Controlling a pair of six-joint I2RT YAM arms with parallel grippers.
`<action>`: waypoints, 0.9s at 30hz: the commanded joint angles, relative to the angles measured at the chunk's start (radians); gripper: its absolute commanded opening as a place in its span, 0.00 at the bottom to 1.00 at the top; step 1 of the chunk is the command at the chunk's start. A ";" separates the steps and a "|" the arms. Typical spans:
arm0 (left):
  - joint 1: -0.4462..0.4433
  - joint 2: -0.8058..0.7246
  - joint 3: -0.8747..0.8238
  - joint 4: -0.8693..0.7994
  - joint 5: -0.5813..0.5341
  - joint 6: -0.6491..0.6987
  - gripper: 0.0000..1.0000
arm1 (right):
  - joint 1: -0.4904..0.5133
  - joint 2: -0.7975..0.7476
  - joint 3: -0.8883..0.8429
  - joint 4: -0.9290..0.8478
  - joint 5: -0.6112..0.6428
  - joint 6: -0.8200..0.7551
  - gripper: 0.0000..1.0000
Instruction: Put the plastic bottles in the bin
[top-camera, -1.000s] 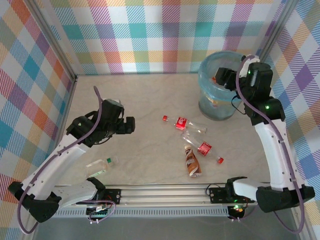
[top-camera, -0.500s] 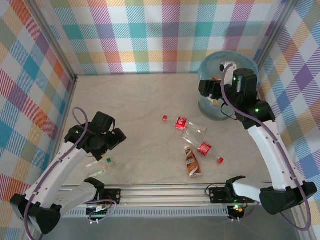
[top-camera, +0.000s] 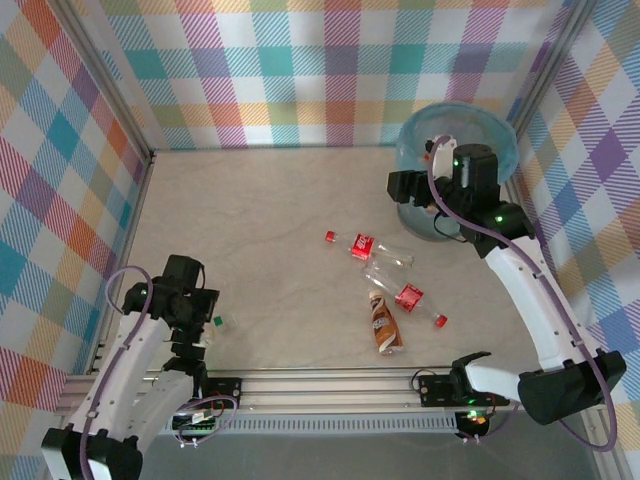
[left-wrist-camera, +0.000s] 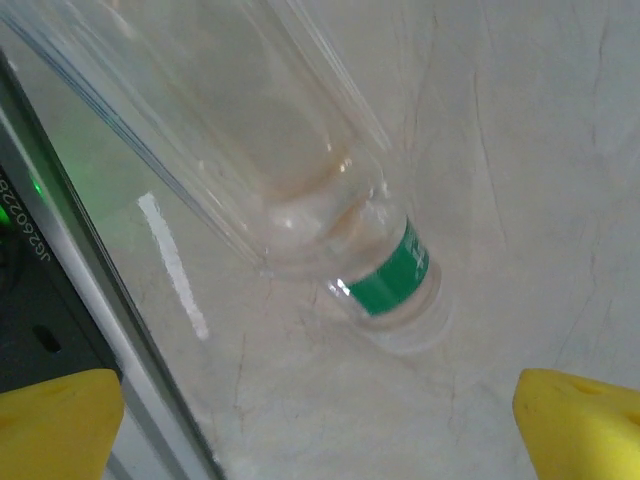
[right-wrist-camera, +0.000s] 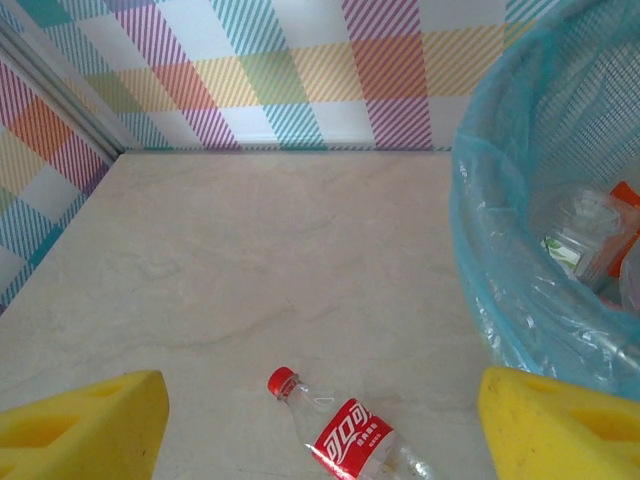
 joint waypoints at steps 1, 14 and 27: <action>0.059 0.037 0.019 -0.036 -0.026 -0.021 1.00 | 0.007 0.009 -0.014 0.041 -0.027 -0.025 0.82; 0.209 0.223 -0.057 0.120 0.001 0.024 1.00 | 0.007 0.055 -0.041 0.079 -0.093 -0.017 0.83; 0.228 0.239 -0.117 0.230 -0.028 0.053 0.70 | 0.006 0.085 -0.032 0.092 -0.096 -0.018 0.82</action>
